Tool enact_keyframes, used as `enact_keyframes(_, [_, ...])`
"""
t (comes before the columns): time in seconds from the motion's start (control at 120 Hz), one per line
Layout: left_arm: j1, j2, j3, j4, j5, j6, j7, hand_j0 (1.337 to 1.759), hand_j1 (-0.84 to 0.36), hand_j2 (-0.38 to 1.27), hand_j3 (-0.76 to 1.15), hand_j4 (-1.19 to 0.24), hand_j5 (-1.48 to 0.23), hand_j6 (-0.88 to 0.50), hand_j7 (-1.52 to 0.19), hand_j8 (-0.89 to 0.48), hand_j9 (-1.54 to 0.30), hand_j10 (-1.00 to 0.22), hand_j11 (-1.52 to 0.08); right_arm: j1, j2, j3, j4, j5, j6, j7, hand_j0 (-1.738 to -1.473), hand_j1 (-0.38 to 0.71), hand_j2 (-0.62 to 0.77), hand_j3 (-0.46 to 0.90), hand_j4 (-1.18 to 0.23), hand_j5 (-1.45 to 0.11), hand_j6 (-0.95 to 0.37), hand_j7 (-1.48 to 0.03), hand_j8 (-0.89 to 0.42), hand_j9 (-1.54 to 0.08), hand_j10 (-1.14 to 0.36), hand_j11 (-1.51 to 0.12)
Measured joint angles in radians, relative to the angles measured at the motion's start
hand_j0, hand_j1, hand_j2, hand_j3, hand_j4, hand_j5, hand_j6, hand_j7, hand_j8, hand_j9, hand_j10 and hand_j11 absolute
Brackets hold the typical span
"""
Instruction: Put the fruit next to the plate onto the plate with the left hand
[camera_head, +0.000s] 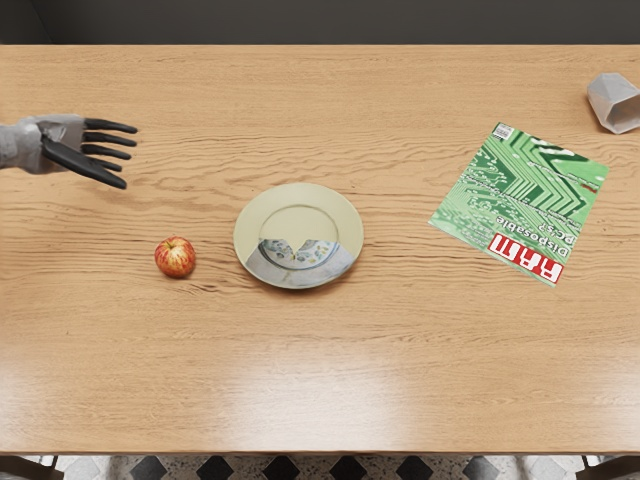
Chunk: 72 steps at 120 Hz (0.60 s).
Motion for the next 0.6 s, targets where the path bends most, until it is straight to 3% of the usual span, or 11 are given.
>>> enact_keyframes(0.15, [-0.032, -0.011, 0.002, -0.004, 0.024, 0.000, 0.000, 1.658, 0.06, 0.05, 0.00, -0.25, -0.32, -0.25, -0.32, -0.25, -0.32, -0.25, -0.32, -0.004, 0.000, -0.002, 0.001, 0.000, 0.000, -0.002, -1.658, -0.31, -0.01, 0.00, -0.03, -0.04, -0.03, -0.04, -0.03, -0.04, -0.03, -0.04])
enact_keyframes(0.333, [-0.119, -0.078, 0.004, -0.019, 0.274, 0.000, 0.015, 1.658, 0.05, 0.05, 0.00, -0.25, -0.32, -0.25, -0.32, -0.25, -0.32, -0.25, -0.32, -0.007, 0.000, -0.003, 0.004, 0.000, 0.000, -0.005, -1.658, -0.31, -0.01, 0.00, -0.03, -0.04, -0.03, -0.04, -0.03, -0.04, -0.03, -0.04])
enact_keyframes(0.55, [-0.144, -0.067, 0.047, -0.182, 0.401, 0.000, 0.101, 1.658, 0.05, 0.05, 0.00, -0.25, -0.32, -0.25, -0.32, -0.25, -0.32, -0.25, -0.32, -0.008, 0.000, -0.003, 0.005, 0.000, 0.000, -0.006, -1.658, -0.31, -0.01, 0.00, -0.03, -0.04, -0.03, -0.04, -0.03, -0.04, -0.03, -0.04])
enact_keyframes(0.6, [-0.172, -0.008, 0.075, -0.255, 0.409, 0.000, 0.114, 1.658, 0.05, 0.05, 0.00, -0.25, -0.32, -0.25, -0.32, -0.25, -0.32, -0.25, -0.32, -0.008, 0.000, -0.003, 0.005, 0.000, 0.000, -0.006, -1.658, -0.31, -0.01, 0.00, -0.03, -0.04, -0.03, -0.04, -0.03, -0.04, -0.03, -0.04])
